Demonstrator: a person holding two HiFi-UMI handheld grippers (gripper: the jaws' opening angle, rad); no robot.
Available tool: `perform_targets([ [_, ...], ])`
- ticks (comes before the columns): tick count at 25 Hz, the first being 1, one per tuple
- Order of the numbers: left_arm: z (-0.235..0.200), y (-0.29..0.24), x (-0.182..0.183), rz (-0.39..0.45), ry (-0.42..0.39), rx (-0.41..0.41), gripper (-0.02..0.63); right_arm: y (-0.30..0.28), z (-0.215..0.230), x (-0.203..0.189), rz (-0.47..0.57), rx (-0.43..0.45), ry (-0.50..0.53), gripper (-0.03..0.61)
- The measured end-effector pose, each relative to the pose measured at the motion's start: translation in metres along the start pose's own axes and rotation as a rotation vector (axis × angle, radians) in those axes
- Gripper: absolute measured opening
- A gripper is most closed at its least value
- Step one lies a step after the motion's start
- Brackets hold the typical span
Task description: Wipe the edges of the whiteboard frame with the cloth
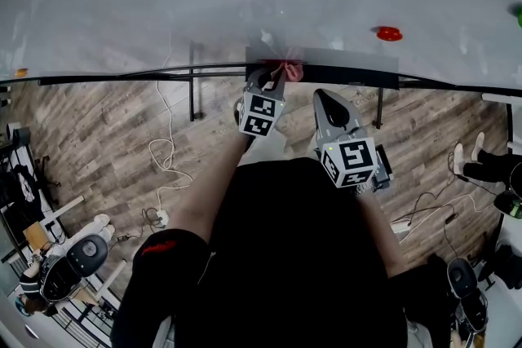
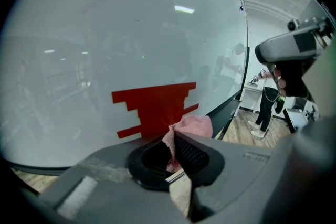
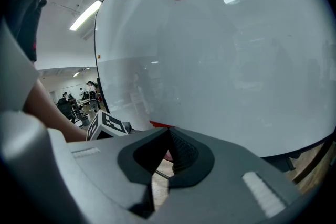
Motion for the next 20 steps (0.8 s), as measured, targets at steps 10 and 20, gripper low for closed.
perform_targets([
  [10, -0.015, 0.010, -0.005, 0.003, -0.016, 0.005, 0.017, -0.003, -0.014, -0.004, 0.003, -0.011, 0.003, 0.002],
  [20, -0.022, 0.014, -0.012, 0.010, -0.007, -0.001, 0.017, -0.005, -0.024, -0.006, 0.006, -0.028, 0.006, 0.002],
])
Point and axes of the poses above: the fingertips, and each gripper's own axes: y backward along the fingers, z to its right, x out of its top, the point moved 1 cm from there along y, backward along the fingers, and after that the axes turned 9 degrees about -y, right-handed, at the moved point
